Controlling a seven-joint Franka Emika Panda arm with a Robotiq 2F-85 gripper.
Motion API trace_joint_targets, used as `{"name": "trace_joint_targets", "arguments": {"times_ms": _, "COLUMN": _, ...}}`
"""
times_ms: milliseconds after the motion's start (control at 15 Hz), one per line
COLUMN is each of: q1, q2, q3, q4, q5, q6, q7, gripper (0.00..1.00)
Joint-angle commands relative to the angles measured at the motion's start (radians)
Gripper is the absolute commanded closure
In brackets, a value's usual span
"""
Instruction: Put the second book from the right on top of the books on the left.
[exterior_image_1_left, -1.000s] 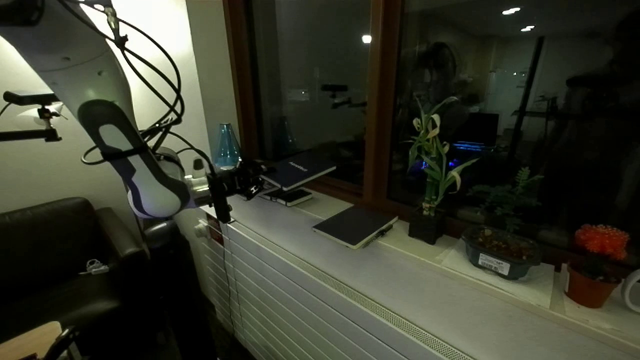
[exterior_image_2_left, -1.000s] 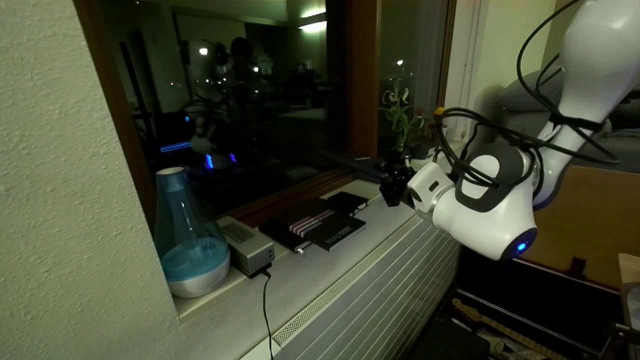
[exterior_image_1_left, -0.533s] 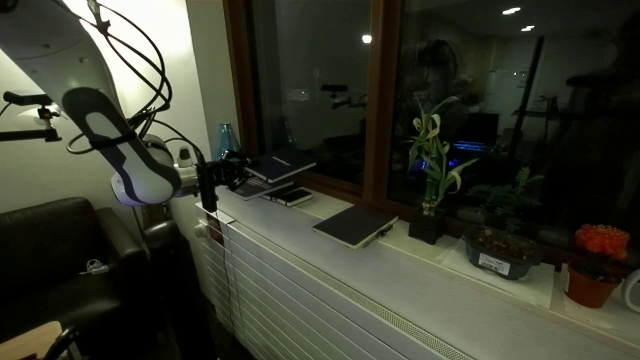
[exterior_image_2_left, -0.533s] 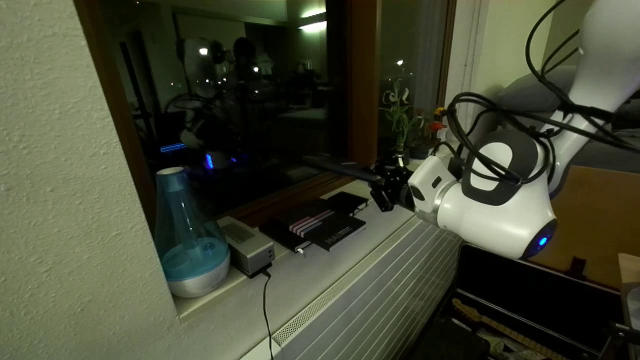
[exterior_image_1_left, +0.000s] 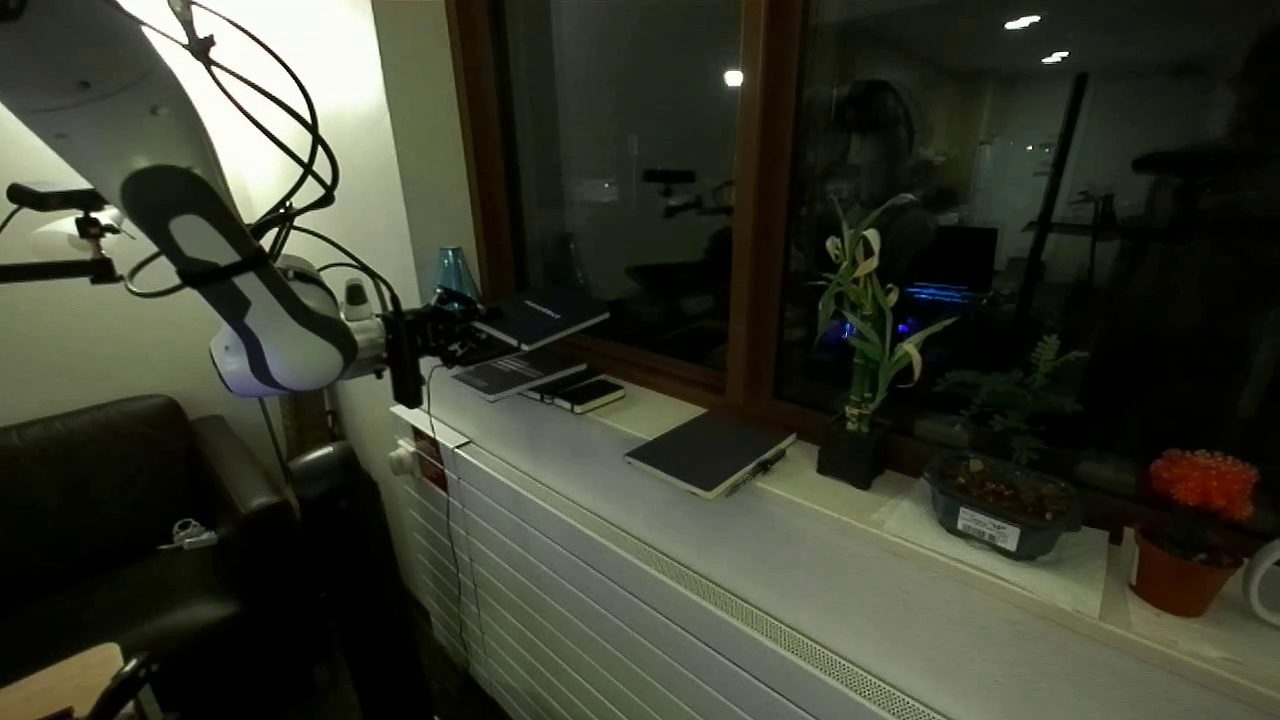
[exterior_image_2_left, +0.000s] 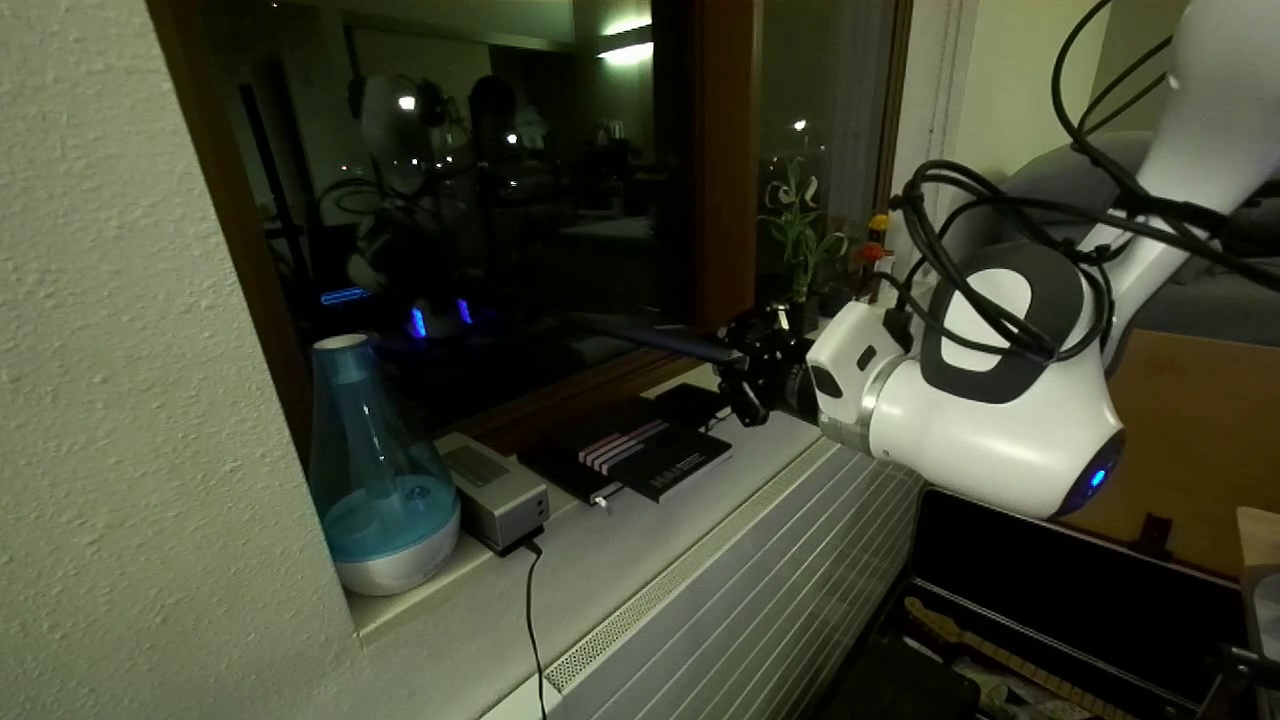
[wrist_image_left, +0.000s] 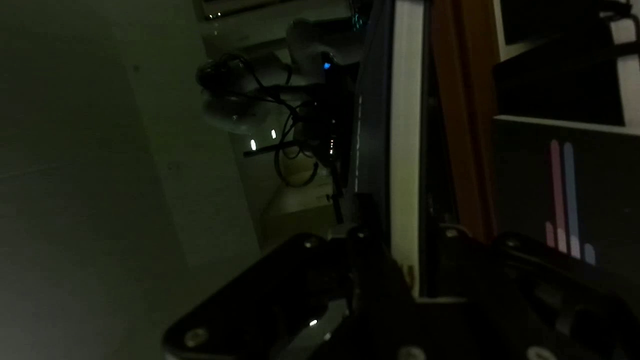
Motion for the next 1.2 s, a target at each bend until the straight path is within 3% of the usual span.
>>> {"name": "trace_joint_targets", "arguments": {"times_ms": 0, "q1": 0.014, "q2": -0.019, "q3": 0.009, "q4": 0.011, "q5": -0.049, "q6": 0.031, "q7": -0.024, "gripper": 0.95}}
{"name": "trace_joint_targets", "arguments": {"times_ms": 800, "q1": 0.022, "q2": 0.083, "q3": 0.001, "q4": 0.079, "q5": -0.296, "q6": 0.149, "q7": -0.042, "gripper": 0.95}}
{"name": "trace_joint_targets", "arguments": {"times_ms": 867, "q1": 0.094, "q2": 0.073, "q3": -0.039, "q4": 0.085, "q5": -0.246, "q6": 0.156, "q7": -0.069, "gripper": 0.95}}
{"name": "trace_joint_targets", "arguments": {"times_ms": 1133, "q1": 0.142, "q2": 0.095, "q3": -0.103, "q4": 0.105, "q5": -0.248, "q6": 0.159, "q7": -0.097, "gripper": 0.95}}
